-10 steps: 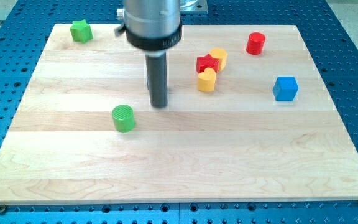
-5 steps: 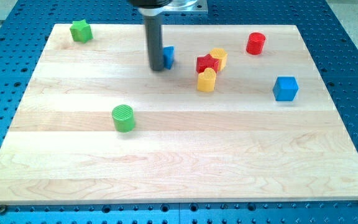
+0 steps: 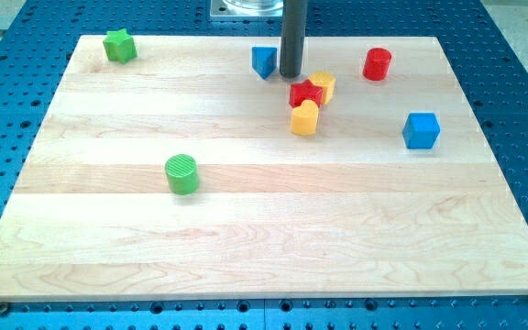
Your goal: Put triangle to the top center of the board
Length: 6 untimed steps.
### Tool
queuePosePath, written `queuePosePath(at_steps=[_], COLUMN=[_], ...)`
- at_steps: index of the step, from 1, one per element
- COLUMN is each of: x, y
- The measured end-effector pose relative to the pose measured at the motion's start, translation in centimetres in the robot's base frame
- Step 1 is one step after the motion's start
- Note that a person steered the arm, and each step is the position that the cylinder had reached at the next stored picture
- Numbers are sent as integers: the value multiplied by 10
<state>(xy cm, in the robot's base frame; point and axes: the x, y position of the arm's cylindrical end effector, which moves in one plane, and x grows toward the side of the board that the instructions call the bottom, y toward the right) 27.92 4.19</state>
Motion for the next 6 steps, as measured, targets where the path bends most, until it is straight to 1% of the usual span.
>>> queuePosePath(at_steps=[1,2,3,4,5,6], x=[1,-11,-2,-29,-48,-48], y=[-13,-41,-101,-134,-76,-55])
